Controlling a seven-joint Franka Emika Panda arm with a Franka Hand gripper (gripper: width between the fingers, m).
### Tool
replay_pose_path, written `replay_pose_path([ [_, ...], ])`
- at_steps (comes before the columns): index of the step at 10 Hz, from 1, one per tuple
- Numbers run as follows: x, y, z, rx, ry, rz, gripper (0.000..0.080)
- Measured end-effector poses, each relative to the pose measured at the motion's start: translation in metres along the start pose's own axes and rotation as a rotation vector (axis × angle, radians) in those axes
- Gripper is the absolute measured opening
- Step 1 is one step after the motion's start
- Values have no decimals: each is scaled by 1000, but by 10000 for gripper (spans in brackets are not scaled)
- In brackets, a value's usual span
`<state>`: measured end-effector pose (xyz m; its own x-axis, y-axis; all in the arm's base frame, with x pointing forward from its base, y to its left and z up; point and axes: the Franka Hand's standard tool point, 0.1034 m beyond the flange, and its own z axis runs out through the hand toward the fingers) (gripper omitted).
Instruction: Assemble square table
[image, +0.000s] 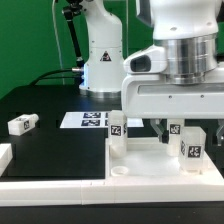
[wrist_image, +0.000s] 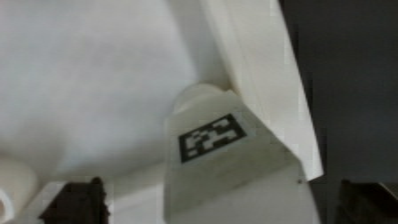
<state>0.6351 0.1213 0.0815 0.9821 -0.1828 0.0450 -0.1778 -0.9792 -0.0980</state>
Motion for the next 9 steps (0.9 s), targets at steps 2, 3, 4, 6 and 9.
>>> replay_pose_path([
  [2, -5, 0, 2, 5, 14, 20, 637],
  [3, -4, 0, 2, 7, 15, 37, 637],
  [4, -5, -1, 2, 7, 15, 94, 455],
  [6, -5, 4, 3, 2, 13, 237, 300],
  [9, -7, 7, 5, 12, -5, 647, 297],
])
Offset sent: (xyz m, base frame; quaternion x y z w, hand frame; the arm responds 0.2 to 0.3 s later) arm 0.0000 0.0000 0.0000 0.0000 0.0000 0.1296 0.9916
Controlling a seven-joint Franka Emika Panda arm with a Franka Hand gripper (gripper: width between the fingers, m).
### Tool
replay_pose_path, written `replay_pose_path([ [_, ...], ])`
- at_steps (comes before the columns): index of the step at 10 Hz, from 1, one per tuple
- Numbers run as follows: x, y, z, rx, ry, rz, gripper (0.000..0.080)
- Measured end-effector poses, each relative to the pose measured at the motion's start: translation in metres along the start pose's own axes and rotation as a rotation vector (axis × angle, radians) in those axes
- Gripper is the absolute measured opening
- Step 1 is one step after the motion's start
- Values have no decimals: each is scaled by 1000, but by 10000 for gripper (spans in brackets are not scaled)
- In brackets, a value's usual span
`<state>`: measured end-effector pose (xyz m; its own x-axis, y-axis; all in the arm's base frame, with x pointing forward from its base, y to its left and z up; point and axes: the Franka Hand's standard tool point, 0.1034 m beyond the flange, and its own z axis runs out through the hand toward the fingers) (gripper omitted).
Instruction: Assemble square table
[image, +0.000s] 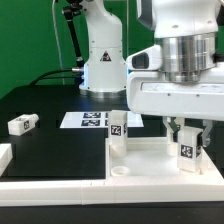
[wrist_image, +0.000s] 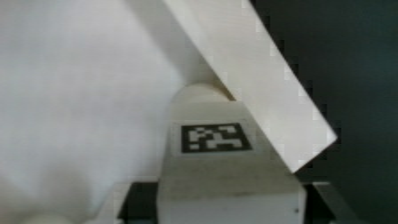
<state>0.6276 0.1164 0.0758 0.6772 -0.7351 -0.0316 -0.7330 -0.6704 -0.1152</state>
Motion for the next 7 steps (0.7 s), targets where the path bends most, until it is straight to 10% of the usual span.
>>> replay_pose_path([
  [3, -3, -1, 2, 34, -56, 476, 294],
  [7, -4, -1, 3, 40, -56, 480, 367],
])
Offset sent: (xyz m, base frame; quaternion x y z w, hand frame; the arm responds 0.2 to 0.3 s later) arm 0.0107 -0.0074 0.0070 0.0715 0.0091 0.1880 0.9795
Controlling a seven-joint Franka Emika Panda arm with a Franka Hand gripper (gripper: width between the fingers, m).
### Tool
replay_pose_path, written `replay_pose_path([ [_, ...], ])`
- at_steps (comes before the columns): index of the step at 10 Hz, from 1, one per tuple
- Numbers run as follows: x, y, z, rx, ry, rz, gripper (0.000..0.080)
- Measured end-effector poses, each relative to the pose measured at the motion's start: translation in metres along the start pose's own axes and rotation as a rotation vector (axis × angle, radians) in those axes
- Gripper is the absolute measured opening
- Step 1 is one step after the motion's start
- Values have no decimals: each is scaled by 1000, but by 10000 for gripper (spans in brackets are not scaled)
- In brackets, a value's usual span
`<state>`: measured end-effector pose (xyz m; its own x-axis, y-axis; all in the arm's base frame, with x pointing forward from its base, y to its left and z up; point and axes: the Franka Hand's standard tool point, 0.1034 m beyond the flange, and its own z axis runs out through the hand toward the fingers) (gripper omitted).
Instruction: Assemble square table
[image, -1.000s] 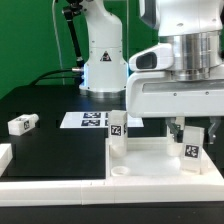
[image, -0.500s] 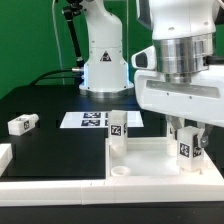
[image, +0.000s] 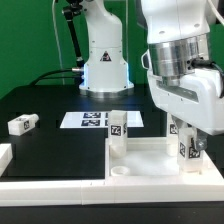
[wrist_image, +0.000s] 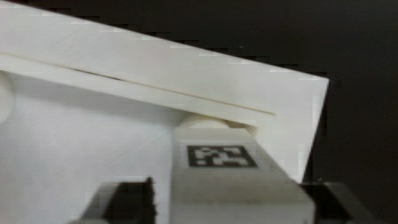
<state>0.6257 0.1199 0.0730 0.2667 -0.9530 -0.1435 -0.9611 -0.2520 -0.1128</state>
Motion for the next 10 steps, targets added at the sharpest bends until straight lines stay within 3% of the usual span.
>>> replay_pose_path([
  [1, 1, 0, 1, -8, 19, -216, 547],
  [2, 0, -2, -1, -18, 36, -399, 547],
  [3, -1, -3, -1, -17, 41, -529, 628],
  [6, 0, -2, -1, -29, 45, -746, 649],
  [7, -2, -3, -1, -62, 75, -958, 649],
  [8, -4, -5, -3, -75, 90, -1100, 649],
  [9, -2, -9, -4, -72, 105, -1301, 649],
  [10, -2, -9, -4, -71, 104, -1303, 649],
])
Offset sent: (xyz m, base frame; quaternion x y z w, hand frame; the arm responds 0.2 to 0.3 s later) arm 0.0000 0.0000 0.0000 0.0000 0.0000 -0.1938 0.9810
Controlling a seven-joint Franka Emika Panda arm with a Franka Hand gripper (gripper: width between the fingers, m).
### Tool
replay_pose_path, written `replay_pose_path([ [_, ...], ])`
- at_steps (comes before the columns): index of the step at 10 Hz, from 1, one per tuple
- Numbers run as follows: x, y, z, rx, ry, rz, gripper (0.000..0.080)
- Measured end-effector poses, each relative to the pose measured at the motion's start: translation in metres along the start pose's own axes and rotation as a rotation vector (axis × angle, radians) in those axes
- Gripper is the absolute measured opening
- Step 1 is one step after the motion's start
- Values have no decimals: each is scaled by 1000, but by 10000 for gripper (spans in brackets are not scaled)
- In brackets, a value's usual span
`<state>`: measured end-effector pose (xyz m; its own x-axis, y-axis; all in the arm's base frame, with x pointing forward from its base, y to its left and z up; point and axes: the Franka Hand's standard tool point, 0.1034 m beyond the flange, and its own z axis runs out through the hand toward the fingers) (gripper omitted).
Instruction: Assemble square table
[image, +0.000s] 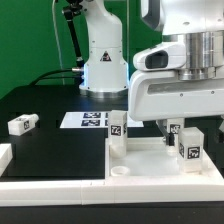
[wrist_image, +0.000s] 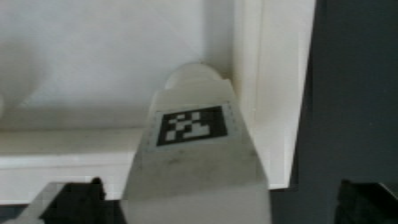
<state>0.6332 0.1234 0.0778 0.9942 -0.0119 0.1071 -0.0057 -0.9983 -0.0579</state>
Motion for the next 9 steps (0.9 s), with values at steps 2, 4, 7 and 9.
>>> replay_pose_path([
  [2, 0, 0, 0, 1, 0, 24, 522],
  [4, 0, -1, 0, 3, -1, 172, 383],
  [7, -3, 8, 1, 7, -26, 579, 296],
  [9, -3, 13, 2, 44, -52, 911, 295],
])
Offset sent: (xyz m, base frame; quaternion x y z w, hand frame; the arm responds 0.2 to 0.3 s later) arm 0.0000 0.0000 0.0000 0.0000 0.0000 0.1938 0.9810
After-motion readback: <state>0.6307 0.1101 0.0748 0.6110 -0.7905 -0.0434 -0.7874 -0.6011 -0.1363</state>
